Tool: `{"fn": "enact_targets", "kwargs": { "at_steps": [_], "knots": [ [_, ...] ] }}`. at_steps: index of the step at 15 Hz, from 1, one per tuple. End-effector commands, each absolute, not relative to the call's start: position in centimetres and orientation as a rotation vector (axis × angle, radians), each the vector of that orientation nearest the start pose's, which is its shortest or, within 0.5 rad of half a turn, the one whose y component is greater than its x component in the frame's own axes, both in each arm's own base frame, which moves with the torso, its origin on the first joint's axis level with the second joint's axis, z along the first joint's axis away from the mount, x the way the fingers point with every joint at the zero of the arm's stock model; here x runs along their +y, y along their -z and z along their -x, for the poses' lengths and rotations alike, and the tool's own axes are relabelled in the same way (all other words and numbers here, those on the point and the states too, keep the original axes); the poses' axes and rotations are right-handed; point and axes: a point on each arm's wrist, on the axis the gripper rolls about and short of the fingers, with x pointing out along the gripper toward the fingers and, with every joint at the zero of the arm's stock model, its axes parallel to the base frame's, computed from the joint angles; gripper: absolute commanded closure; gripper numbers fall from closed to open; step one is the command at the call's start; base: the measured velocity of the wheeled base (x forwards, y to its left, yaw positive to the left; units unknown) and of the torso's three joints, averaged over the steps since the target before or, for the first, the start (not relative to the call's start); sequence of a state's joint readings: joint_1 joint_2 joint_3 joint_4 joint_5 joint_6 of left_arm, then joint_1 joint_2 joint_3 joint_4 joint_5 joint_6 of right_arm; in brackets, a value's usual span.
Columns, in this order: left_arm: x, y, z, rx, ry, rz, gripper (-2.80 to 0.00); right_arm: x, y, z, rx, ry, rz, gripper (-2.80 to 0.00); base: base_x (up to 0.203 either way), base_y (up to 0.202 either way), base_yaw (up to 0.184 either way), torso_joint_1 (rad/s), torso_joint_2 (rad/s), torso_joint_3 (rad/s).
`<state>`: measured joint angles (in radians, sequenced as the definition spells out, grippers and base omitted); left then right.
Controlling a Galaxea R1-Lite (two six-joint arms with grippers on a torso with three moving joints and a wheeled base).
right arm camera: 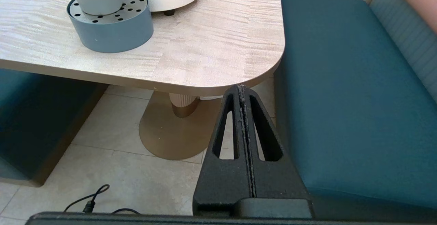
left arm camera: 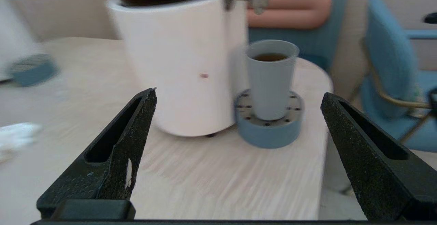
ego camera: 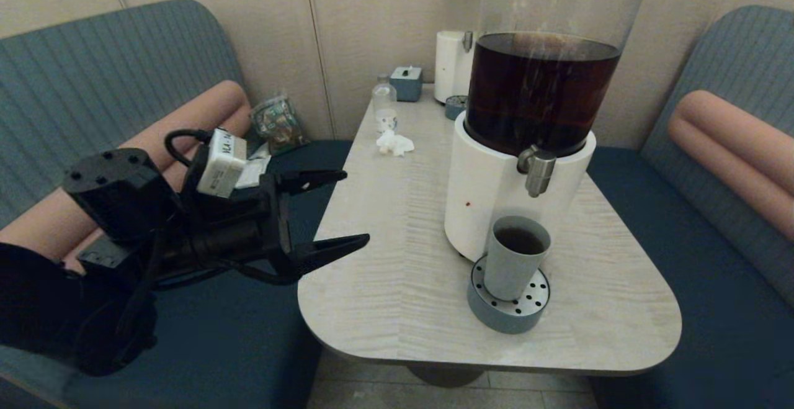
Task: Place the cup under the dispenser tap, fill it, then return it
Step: Place the cup next to the water dispenser
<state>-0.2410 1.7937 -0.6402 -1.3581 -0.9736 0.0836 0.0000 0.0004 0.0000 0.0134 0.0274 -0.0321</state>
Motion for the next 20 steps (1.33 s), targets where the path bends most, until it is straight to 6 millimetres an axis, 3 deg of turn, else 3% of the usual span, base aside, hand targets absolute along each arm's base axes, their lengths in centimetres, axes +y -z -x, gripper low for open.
{"fn": "enact_targets", "kwargs": {
  "at_steps": [1,4,12,20],
  "knots": [
    [-11.1,-16.3,-29.2,-0.204,1.27,-0.123,-2.8,0.1,-7.4,2.3,0.013,-0.029,0.032,0.0,0.0,0.0,0.0,0.0,0.0,0.0],
    [-13.9,-15.4,-29.3,-0.18,1.336,-0.098,-2.8,0.1,-7.4,2.3,0.013,-0.028,0.032,0.0,0.0,0.0,0.0,0.0,0.0,0.0],
    [-18.9,-13.2,-32.1,-0.169,1.359,-0.067,-2.8,0.1,-7.4,2.3,0.014,-0.028,0.033,0.0,0.0,0.0,0.0,0.0,0.0,0.0],
    [-23.8,-10.8,-33.2,-0.151,1.39,-0.028,-2.8,0.1,-7.4,2.3,0.013,-0.029,0.032,0.0,0.0,0.0,0.0,0.0,0.0,0.0]
  ]
}}
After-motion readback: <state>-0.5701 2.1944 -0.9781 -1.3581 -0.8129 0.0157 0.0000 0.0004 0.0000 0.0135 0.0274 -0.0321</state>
